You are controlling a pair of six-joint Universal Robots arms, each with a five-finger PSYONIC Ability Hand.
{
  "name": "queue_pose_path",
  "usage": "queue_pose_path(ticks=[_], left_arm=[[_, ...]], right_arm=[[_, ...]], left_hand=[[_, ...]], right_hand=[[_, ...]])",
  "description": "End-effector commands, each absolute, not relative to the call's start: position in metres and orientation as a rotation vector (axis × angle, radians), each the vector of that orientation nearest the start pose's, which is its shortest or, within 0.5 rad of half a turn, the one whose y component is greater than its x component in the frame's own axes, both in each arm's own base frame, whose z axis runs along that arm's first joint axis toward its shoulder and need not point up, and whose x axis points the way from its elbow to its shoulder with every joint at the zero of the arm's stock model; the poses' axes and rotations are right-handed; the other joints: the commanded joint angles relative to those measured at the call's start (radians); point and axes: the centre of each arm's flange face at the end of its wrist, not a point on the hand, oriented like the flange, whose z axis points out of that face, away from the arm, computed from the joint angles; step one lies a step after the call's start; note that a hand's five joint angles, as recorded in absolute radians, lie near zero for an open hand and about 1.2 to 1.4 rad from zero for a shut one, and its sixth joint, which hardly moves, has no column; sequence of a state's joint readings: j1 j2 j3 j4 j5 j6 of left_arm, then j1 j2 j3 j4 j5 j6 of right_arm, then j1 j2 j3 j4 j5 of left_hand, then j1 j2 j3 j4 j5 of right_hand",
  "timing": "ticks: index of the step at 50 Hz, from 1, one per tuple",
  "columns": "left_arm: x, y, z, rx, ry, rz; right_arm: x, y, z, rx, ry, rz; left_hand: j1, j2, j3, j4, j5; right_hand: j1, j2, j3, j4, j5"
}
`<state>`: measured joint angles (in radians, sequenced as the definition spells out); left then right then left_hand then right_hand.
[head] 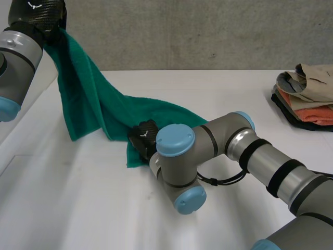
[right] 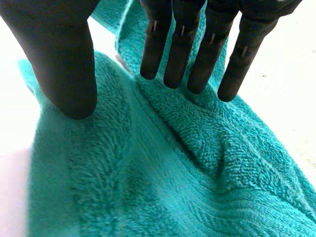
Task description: Fold the laundry.
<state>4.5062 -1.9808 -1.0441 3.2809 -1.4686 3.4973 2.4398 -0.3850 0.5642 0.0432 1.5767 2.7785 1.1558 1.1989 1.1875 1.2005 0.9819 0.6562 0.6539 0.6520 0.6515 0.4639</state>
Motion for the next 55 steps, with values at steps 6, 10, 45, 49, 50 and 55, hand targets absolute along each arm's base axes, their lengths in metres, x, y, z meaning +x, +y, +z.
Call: queue_pose_path(ticks=[6,10,45,49,50,55], left_arm=[[-0.225,-0.381,0.339,0.646,1.777,-2.442],[-0.225,-0.381,0.338,0.647,1.783,-2.438],[-0.22,-0.382,0.33,0.654,1.814,-2.404],[-0.219,-0.381,0.327,0.652,1.827,-2.385],[-0.219,-0.38,0.327,0.652,1.83,-2.381],[-0.211,-0.373,0.324,0.659,1.868,-2.292]], right_arm=[[0.474,-0.202,0.114,-1.283,1.828,-1.626],[0.475,-0.201,0.104,-1.306,1.833,-1.618],[0.461,-0.259,0.106,-1.215,1.89,-1.844],[0.444,-0.266,0.145,-1.163,1.957,-1.883],[0.438,-0.268,0.153,-1.159,1.973,-1.879],[0.392,-0.275,0.2,-1.133,2.09,-1.786]], left_hand=[[0.24,0.197,0.209,0.196,0.24],[0.24,0.197,0.209,0.196,0.24],[0.24,0.197,0.209,0.196,0.24],[0.24,0.197,0.209,0.196,0.24],[0.24,0.197,0.209,0.196,0.24],[0.24,0.197,0.209,0.196,0.24]], right_hand=[[0.017,0.02,0.022,0.022,0.035],[0.015,0.017,0.019,0.019,0.032],[0.74,0.742,0.744,0.745,0.758],[0.74,0.742,0.744,0.745,0.758],[0.74,0.742,0.744,0.745,0.758],[0.74,0.742,0.744,0.745,0.758]])
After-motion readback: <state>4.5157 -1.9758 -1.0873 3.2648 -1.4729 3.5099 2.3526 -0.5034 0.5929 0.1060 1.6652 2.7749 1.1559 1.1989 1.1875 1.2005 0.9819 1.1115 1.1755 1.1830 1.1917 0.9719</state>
